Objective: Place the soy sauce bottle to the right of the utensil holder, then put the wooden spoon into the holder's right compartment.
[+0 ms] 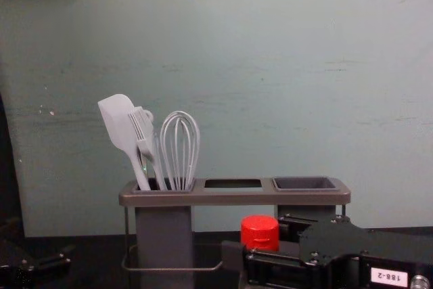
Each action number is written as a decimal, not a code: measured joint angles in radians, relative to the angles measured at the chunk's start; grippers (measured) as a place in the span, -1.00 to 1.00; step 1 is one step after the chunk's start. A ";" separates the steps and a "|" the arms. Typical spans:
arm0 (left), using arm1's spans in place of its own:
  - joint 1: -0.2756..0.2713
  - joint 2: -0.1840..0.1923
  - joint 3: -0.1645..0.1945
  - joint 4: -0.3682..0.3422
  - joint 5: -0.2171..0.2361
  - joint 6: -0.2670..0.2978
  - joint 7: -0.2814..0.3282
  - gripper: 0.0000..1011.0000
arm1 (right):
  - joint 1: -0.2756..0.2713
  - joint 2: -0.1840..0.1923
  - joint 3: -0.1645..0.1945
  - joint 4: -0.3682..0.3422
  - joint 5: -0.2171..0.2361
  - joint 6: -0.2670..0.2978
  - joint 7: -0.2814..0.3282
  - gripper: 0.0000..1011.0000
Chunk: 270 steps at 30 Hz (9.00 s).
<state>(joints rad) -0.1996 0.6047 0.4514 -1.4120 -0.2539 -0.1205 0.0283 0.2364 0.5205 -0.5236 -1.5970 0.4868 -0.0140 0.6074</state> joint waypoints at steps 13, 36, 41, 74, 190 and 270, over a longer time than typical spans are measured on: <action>0.000 0.000 0.000 0.000 0.000 0.000 0.000 0.99 | 0.000 0.001 0.000 -0.001 0.001 -0.001 0.000 -0.22; 0.000 0.000 0.000 0.000 0.000 0.000 0.000 0.99 | -0.101 0.060 0.069 -0.168 0.057 0.009 -0.061 -0.23; 0.000 0.000 0.000 0.000 0.000 0.000 0.000 0.99 | -0.187 0.110 0.129 -0.247 0.079 0.010 -0.103 -0.23; 0.000 0.000 0.000 0.000 0.000 0.000 0.000 0.99 | -0.281 0.127 0.377 -0.153 0.091 -0.022 -0.187 -0.23; 0.000 0.000 0.000 0.000 0.000 0.000 0.000 0.99 | -0.216 0.059 0.397 -0.235 0.000 -0.040 -0.153 0.98; 0.000 0.000 0.000 0.000 0.000 0.000 0.000 0.99 | -0.146 -0.154 0.176 -0.129 -0.056 0.730 -0.490 0.98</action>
<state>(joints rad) -0.1995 0.6047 0.4514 -1.4120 -0.2539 -0.1205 0.0283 0.0908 0.3662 -0.3475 -1.7262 0.4309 0.7159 0.1177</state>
